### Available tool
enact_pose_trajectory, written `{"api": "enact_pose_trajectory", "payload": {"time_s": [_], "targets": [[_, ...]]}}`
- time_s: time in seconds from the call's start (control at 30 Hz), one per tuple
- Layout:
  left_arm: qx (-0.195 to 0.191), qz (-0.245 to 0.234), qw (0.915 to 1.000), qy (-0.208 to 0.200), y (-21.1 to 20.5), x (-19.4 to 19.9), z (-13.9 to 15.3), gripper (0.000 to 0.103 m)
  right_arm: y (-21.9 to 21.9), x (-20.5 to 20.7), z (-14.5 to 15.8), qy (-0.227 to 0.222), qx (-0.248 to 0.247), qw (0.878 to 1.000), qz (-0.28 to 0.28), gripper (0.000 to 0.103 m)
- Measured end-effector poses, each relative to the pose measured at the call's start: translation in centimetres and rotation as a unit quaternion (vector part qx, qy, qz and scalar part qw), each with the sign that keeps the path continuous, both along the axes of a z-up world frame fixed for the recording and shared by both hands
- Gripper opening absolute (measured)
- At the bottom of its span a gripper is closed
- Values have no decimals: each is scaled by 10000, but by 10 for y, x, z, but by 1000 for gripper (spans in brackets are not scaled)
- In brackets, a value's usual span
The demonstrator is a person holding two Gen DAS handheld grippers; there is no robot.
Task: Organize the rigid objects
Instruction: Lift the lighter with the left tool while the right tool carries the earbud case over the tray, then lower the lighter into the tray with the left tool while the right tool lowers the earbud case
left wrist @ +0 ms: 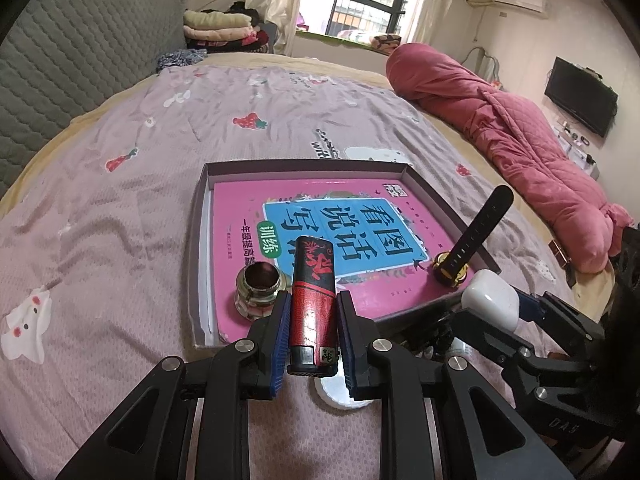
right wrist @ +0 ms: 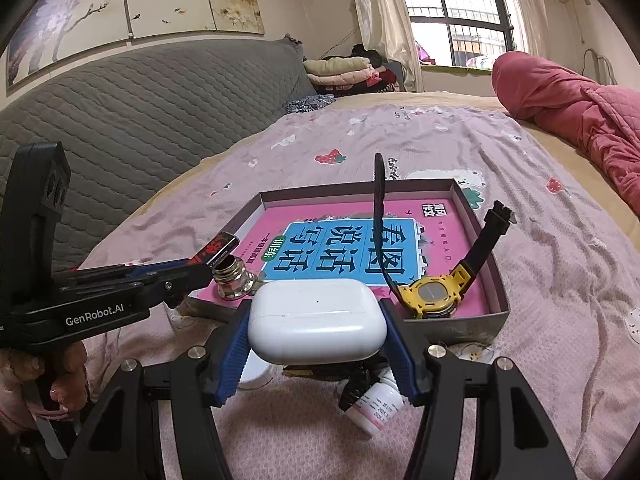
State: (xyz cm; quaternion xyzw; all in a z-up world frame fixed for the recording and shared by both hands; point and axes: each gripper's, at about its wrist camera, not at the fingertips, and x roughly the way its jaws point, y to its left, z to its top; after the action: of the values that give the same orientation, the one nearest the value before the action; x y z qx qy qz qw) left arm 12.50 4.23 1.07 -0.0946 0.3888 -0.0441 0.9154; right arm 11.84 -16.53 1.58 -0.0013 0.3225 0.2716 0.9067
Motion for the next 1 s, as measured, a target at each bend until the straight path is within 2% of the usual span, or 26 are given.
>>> {"api": "enact_pose_trajectory", "payload": {"time_s": [1.0], "targets": [[114, -62, 9998, 169, -12, 23, -11, 23, 8, 21, -9, -86, -74, 9999, -55, 61]]}}
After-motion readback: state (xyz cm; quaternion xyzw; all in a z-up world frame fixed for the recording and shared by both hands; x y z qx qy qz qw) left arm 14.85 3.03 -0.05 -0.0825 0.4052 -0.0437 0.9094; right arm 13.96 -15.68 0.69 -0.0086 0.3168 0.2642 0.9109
